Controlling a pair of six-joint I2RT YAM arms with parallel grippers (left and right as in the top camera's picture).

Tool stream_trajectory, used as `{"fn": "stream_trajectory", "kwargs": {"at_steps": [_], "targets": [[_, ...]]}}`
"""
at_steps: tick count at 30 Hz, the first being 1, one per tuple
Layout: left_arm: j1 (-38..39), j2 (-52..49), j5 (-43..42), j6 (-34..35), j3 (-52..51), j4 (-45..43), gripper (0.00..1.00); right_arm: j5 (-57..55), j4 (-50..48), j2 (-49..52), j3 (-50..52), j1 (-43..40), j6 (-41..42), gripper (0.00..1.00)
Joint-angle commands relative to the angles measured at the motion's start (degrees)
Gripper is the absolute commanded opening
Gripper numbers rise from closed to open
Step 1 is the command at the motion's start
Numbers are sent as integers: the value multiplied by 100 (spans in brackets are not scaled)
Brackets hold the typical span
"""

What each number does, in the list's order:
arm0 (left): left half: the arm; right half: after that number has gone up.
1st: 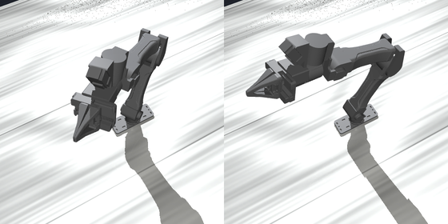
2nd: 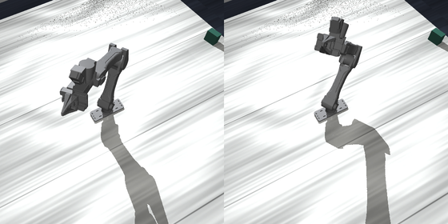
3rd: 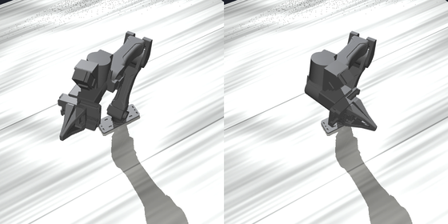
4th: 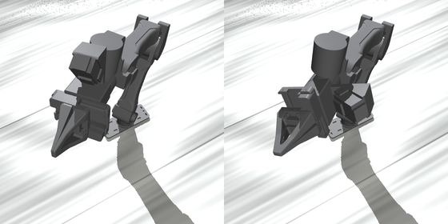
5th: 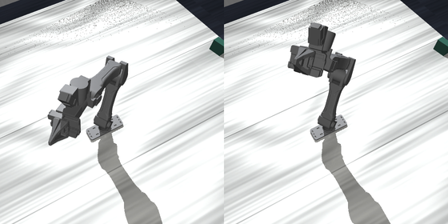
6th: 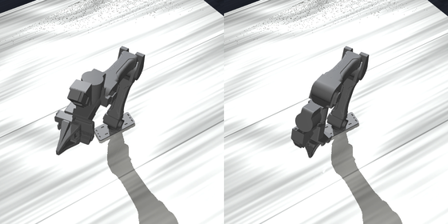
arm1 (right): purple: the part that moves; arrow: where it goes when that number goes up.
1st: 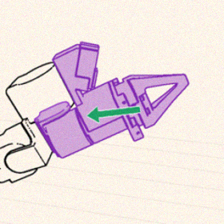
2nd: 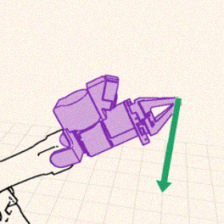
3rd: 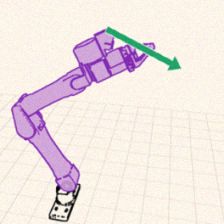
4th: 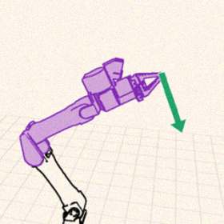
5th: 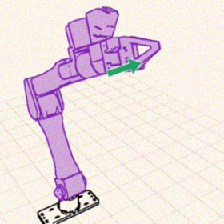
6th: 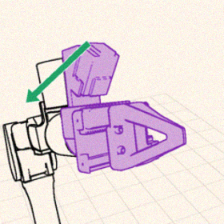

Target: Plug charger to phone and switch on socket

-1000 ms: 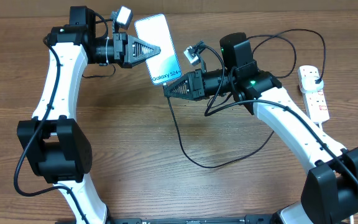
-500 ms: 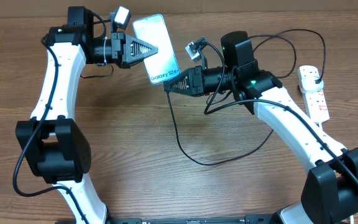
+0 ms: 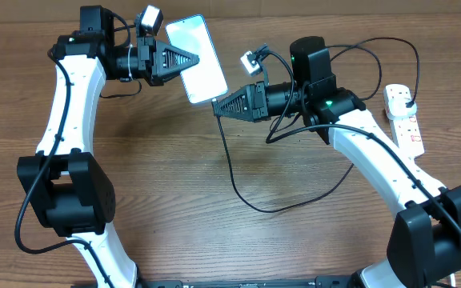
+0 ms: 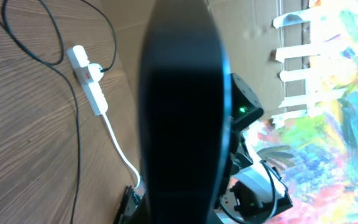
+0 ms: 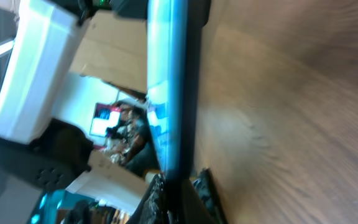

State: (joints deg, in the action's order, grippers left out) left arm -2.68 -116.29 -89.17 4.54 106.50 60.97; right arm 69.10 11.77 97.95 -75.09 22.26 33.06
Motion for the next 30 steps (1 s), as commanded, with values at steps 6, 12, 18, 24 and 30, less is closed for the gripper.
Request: {"fn": "stream_trajectory", "kwargs": {"at_steps": [6, 12, 18, 24, 30], "targets": [[-39, 70, -151, 245, 61, -212, 4, 713, -57, -52, -111, 50, 39, 4], [-35, 70, -153, 402, 61, -212, 4, 345, 11, -52, -111, 7, 42, 4], [-31, 70, -153, 492, 61, -232, 4, -219, 417, -50, -111, 17, -11, 4], [-31, 70, -151, 490, 61, -258, 4, -208, 238, -50, -111, 17, 0, 4], [-31, 70, -151, 466, 61, -282, 4, 13, -39, -50, -111, 17, 76, 4]]}}
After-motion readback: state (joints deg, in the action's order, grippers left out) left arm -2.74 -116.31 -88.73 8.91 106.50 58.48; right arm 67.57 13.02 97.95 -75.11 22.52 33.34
